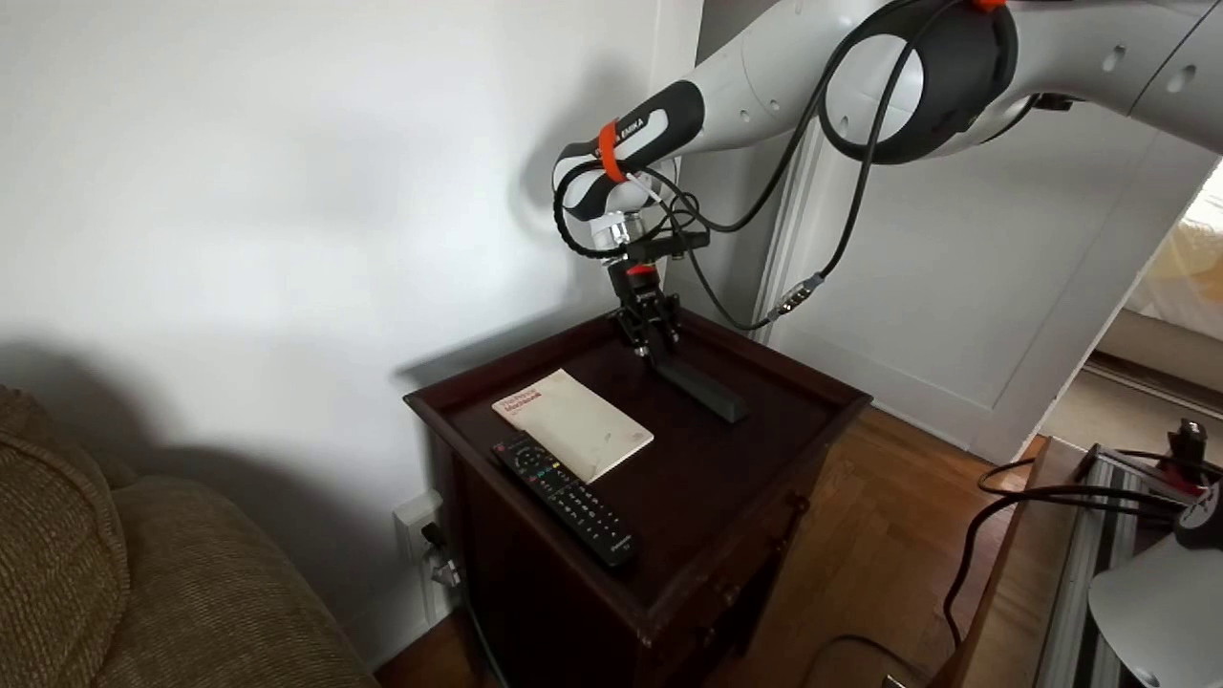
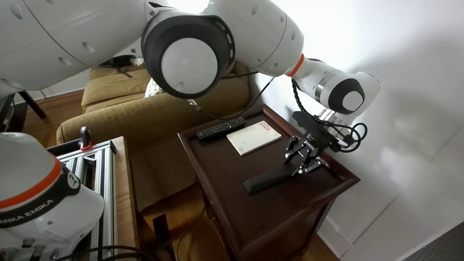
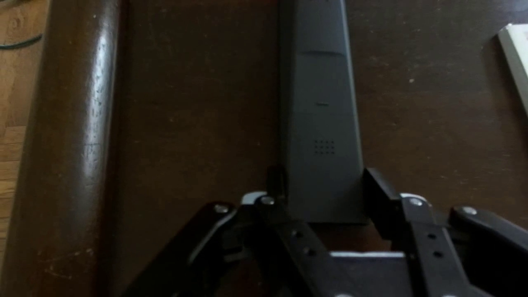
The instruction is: Flip the gray remote control over
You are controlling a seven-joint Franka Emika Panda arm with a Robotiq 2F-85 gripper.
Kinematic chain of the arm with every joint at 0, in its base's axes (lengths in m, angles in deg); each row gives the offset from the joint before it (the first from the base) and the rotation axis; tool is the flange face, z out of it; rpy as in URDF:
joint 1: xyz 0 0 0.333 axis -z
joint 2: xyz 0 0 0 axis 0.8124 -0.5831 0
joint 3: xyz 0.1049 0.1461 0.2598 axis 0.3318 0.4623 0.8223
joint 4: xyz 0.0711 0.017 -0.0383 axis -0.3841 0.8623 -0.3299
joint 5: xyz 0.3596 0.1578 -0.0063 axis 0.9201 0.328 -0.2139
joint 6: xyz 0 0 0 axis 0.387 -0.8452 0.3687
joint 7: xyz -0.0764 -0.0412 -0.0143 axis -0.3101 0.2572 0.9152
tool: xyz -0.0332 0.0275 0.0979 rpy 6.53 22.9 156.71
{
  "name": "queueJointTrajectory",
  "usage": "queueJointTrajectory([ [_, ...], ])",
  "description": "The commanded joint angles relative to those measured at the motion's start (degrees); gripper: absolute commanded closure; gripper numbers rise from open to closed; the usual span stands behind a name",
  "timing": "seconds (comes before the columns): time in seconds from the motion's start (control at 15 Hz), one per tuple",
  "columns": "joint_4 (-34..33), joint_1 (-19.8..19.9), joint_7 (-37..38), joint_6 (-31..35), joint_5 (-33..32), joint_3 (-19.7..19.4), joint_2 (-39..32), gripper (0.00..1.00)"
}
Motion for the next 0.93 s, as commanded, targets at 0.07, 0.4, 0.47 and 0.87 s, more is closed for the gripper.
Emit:
queueJointTrajectory([
  [0.07, 1.8, -1.82, -0.31, 4.82, -1.93, -0.94, 2.38, 0.74],
  [0.4, 13.2, -6.83, 1.83, 21.08, -6.92, -3.1, 10.77, 0.74],
  [0.47, 15.52, -7.86, 2.59, 25.08, -7.75, -3.47, 12.22, 0.74],
  [0.87, 29.76, -11.3, 5.99, 43.39, -9.77, -2.36, 21.04, 0.74],
])
